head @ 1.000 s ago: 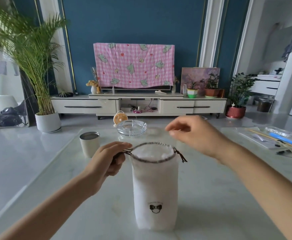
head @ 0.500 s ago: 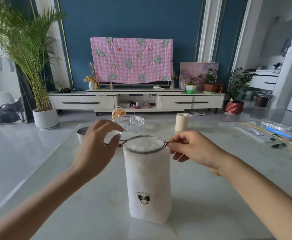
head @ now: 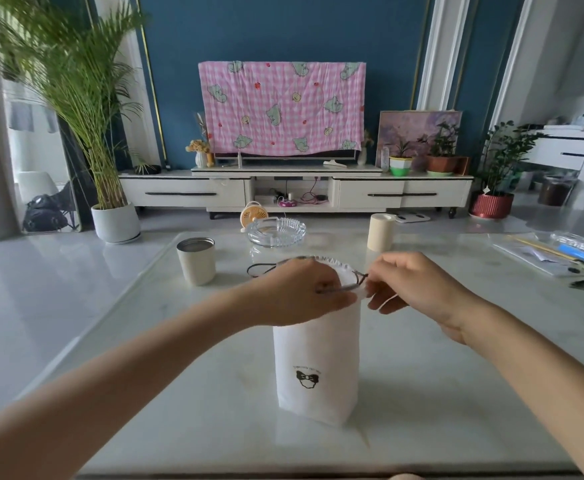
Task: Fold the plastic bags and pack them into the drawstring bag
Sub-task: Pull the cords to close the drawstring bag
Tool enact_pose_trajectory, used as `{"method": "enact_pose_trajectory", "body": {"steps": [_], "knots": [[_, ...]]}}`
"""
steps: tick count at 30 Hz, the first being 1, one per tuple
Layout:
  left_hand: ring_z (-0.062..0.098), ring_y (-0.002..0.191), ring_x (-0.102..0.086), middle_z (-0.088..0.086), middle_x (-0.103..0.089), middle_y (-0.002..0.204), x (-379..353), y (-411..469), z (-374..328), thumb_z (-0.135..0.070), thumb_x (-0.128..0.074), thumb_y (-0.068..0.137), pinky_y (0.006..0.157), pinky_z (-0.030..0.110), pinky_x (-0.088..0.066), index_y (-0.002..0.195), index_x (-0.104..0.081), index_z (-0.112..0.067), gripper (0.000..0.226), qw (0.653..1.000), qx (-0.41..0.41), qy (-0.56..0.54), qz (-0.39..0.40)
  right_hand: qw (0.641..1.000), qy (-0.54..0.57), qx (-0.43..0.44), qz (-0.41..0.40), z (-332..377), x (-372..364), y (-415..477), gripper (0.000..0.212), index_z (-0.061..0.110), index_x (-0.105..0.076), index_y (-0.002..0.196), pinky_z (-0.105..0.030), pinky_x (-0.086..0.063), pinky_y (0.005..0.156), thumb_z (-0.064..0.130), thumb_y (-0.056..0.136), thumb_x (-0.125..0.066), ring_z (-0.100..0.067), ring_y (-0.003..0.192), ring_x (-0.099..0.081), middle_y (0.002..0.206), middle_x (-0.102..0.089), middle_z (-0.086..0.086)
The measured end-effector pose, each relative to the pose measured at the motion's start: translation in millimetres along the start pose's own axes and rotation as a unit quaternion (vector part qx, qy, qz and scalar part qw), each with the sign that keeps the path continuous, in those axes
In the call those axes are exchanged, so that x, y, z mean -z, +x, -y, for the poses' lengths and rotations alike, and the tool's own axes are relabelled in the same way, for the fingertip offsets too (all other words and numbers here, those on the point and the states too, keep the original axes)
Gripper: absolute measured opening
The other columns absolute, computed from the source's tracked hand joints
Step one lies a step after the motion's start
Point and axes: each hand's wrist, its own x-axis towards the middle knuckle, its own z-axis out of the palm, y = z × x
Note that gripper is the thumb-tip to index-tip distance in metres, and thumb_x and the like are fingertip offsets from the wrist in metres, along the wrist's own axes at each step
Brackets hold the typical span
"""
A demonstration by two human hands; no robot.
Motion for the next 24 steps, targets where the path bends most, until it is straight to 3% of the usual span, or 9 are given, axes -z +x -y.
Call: {"method": "enact_pose_trajectory", "body": {"steps": [3, 5, 6, 8, 10, 12, 17, 21, 24], "knots": [[0.006, 0.080, -0.058, -0.007, -0.064, 0.090, 18, -5, 16, -0.023, -0.053, 0.094, 0.070, 0.007, -0.042, 0.098, -0.068, -0.012, 0.019, 0.974, -0.032, -0.113, -0.195, 0.999, 0.034, 0.002, -0.012, 2, 3, -1, 0.023, 0.002, -0.057, 0.074, -0.025, -0.051, 0.058, 0.009, 0.092, -0.044, -0.017, 0.060, -0.061, 0.067, -0.061, -0.006], [0.008, 0.082, -0.057, -0.006, -0.062, 0.094, 25, -8, 37, -0.018, -0.051, 0.095, 0.066, 0.008, -0.043, 0.101, -0.066, -0.011, 0.018, 0.954, 0.004, -0.099, -0.283, 0.998, 0.064, -0.005, -0.008, 1, 5, -3, 0.022, 0.002, -0.057, 0.076, -0.024, -0.053, 0.057, 0.007, 0.092, -0.044, -0.020, 0.061, -0.063, 0.065, -0.061, -0.006], [0.011, 0.082, -0.055, -0.005, -0.060, 0.092, 25, -7, 48, -0.021, -0.049, 0.096, 0.062, 0.014, -0.041, 0.099, -0.064, -0.013, 0.018, 0.954, 0.059, -0.089, -0.279, 0.997, 0.075, -0.009, -0.004, -1, 5, -4, 0.021, 0.001, -0.057, 0.077, -0.024, -0.053, 0.056, 0.005, 0.092, -0.044, -0.023, 0.061, -0.063, 0.065, -0.061, -0.007], [0.017, 0.082, -0.053, 0.000, -0.059, 0.087, 18, -6, 67, -0.030, -0.047, 0.097, 0.065, 0.025, -0.038, 0.094, -0.061, -0.012, 0.022, 0.950, 0.195, -0.167, -0.178, 0.996, 0.090, -0.014, 0.001, -3, 4, -4, 0.020, 0.002, -0.057, 0.078, -0.024, -0.053, 0.056, 0.003, 0.092, -0.043, -0.025, 0.062, -0.063, 0.066, -0.061, -0.007], [0.021, 0.083, -0.059, 0.004, -0.064, 0.084, 10, -9, 74, -0.035, -0.046, 0.097, 0.075, 0.030, -0.047, 0.093, -0.059, -0.011, 0.028, 0.889, 0.280, -0.359, -0.048, 0.996, 0.089, -0.012, 0.000, -5, 2, -3, 0.019, 0.003, -0.057, 0.078, -0.024, -0.052, 0.056, 0.003, 0.092, -0.044, -0.023, 0.062, -0.063, 0.066, -0.061, -0.005], [0.018, 0.074, -0.066, 0.004, -0.069, 0.074, 5, -10, 74, -0.033, -0.047, 0.096, 0.077, 0.034, -0.051, 0.089, -0.059, -0.010, 0.027, 0.834, 0.296, -0.467, 0.001, 0.997, 0.083, -0.007, -0.004, -6, 1, -2, 0.018, 0.002, -0.058, 0.081, -0.022, -0.051, 0.055, 0.004, 0.091, -0.044, -0.021, 0.061, -0.063, 0.067, -0.061, -0.004], [0.013, 0.056, -0.065, 0.003, -0.065, 0.068, 7, -7, 67, -0.022, -0.047, 0.097, 0.070, 0.032, -0.050, 0.081, -0.057, -0.012, 0.022, 0.801, 0.287, -0.524, -0.033, 0.994, 0.108, -0.013, -0.018, -10, 2, -2, 0.016, 0.003, -0.060, 0.084, -0.025, -0.051, 0.058, 0.007, 0.092, -0.047, -0.019, 0.060, -0.062, 0.068, -0.062, -0.003], [0.008, 0.041, -0.047, 0.004, -0.049, 0.061, 1, -5, 59, -0.021, -0.043, 0.100, 0.051, 0.024, -0.051, 0.076, -0.050, -0.011, 0.027, 0.809, 0.264, -0.520, -0.078, 0.988, 0.142, -0.026, -0.046, -14, 0, -2, 0.020, 0.004, -0.061, 0.080, -0.026, -0.050, 0.060, 0.009, 0.093, -0.047, -0.019, 0.061, -0.061, 0.070, -0.060, -0.003], [0.009, 0.040, -0.040, 0.002, -0.048, 0.055, 1, -5, 55, -0.025, -0.043, 0.099, 0.041, 0.018, -0.042, 0.080, -0.052, -0.011, 0.026, 0.759, 0.267, -0.591, -0.052, 0.986, 0.141, -0.019, -0.082, -15, -4, 0, 0.020, 0.004, -0.062, 0.079, -0.026, -0.049, 0.062, 0.008, 0.093, -0.048, -0.018, 0.062, -0.059, 0.074, -0.059, -0.003]]}}
